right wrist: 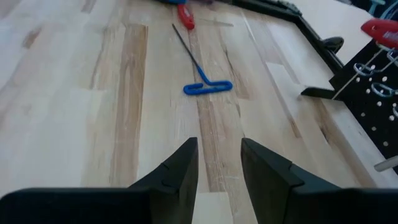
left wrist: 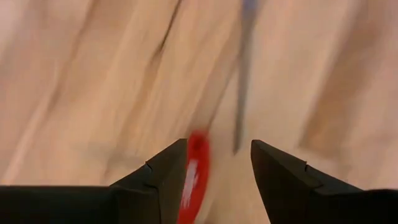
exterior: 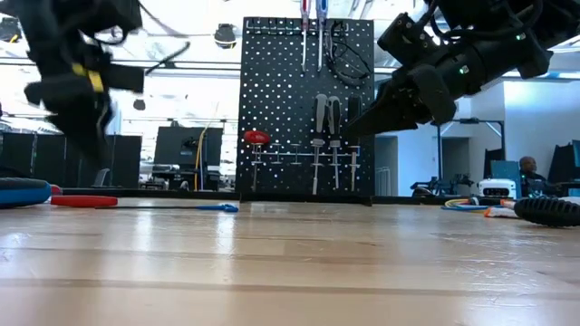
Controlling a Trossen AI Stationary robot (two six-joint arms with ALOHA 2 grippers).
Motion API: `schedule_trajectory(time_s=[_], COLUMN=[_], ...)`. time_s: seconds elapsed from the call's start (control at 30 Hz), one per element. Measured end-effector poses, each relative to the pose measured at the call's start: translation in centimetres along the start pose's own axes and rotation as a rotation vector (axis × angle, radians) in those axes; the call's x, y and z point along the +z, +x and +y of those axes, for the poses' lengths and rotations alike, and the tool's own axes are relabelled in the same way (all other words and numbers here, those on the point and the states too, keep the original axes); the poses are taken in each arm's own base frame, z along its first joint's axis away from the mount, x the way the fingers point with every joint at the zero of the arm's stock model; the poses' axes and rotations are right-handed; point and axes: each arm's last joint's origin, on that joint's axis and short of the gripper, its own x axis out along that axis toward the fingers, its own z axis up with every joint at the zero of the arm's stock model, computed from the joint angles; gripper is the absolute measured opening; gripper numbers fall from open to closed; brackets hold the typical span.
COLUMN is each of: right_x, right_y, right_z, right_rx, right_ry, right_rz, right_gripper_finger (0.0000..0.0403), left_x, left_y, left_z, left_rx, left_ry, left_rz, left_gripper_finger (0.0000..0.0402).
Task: Hang tools onto peg board
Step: Hang the red allen wrench on the pegboard
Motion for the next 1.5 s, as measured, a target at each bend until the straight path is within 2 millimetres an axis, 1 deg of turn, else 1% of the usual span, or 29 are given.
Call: schedule_trajectory(time_s=[0.1, 0.23, 0.37, 0.43, 0.5, 0.57, 0.63, 0.73, 0.8, 0.87, 0.9, 0.97, 1.07, 1.17, 1.27, 1.37, 1.47, 1.5], right_x=[0.2, 0.2, 0.2, 0.2, 0.2, 0.2, 0.2, 0.2, 0.1, 0.1, 0.1, 0.1, 0.1, 0.1, 0.1, 0.1, 0.1, 0.1], right_y=[0.0, 0.0, 0.0, 0.0, 0.0, 0.0, 0.0, 0.0, 0.0, 0.0, 0.0, 0.0, 0.0, 0.0, 0.0, 0.0, 0.0, 0.0], right_z=[0.0, 0.0, 0.0, 0.0, 0.0, 0.0, 0.0, 0.0, 0.0, 0.0, 0.0, 0.0, 0.0, 0.0, 0.0, 0.0, 0.0, 0.0], right_rx=[-0.001, -0.001, -0.001, -0.002, -0.001, -0.001, -0.001, -0.001, -0.001, 0.000, 0.000, 0.000, 0.000, 0.000, 0.000, -0.001, 0.000, 0.000], right_ry=[0.010, 0.010, 0.008, 0.008, 0.008, 0.008, 0.007, 0.005, 0.005, 0.004, 0.002, 0.003, 0.003, 0.004, 0.004, 0.005, 0.005, 0.005], right_rz=[-0.023, -0.023, -0.021, -0.021, -0.021, -0.021, -0.018, -0.015, -0.013, -0.011, -0.007, -0.007, -0.007, -0.009, -0.010, -0.011, -0.011, -0.010], right_gripper_finger=[0.0127, 0.0127, 0.0127, 0.0127, 0.0127, 0.0127, 0.0127, 0.0127, 0.0127, 0.0127, 0.0127, 0.0127, 0.0127, 0.0127, 0.0127, 0.0127, 0.0127, 0.0127], left_x=[-0.4, -0.5, 0.1, 1.0, 2.5, 4.6, 7.0, 9.9, 11.1, 11.7, 12.0, 12.0, 11.5, 10.9, 11.0, 10.9, 10.6, 10.8], left_y=[1.7, 4.3, 6.2, 6.6, 6.4, 6.1, 4.9, 2.7, 1.5, 0.3, 0.1, 0.3, 1.4, 3.2, 5.5, 8.4, 11.3, 11.9], left_z=[0.0, -0.3, -0.3, -0.6, -1.0, -1.7, -2.2, -2.7, -2.8, -2.5, -2.4, -1.9, -0.8, 0.4, 1.3, 1.9, 2.4, 2.5], left_rx=[0.046, 0.060, 0.110, 0.118, 0.113, 0.070, 0.001, -0.104, -0.133, -0.139, -0.138, -0.121, -0.062, 0.037, 0.075, 0.074, 0.061, 0.056], left_ry=[-0.098, -0.117, -0.103, -0.115, -0.125, -0.132, -0.124, -0.086, -0.048, -0.006, 0.008, 0.015, 0.078, 0.223, 0.394, 0.548, 0.632, 0.636], left_rz=[0.157, 0.323, 0.429, 0.436, 0.391, 0.287, 0.154, -0.027, -0.106, -0.153, -0.168, -0.156, -0.081, 0.034, 0.115, 0.202, 0.291, 0.307], left_gripper_finger=[0.0168, 0.0158, 0.0148, 0.0143, 0.0139, 0.0137, 0.0137, 0.0137, 0.0136, 0.0136, 0.0136, 0.0136, 0.0137, 0.0138, 0.0137, 0.0134, 0.0130, 0.0127])
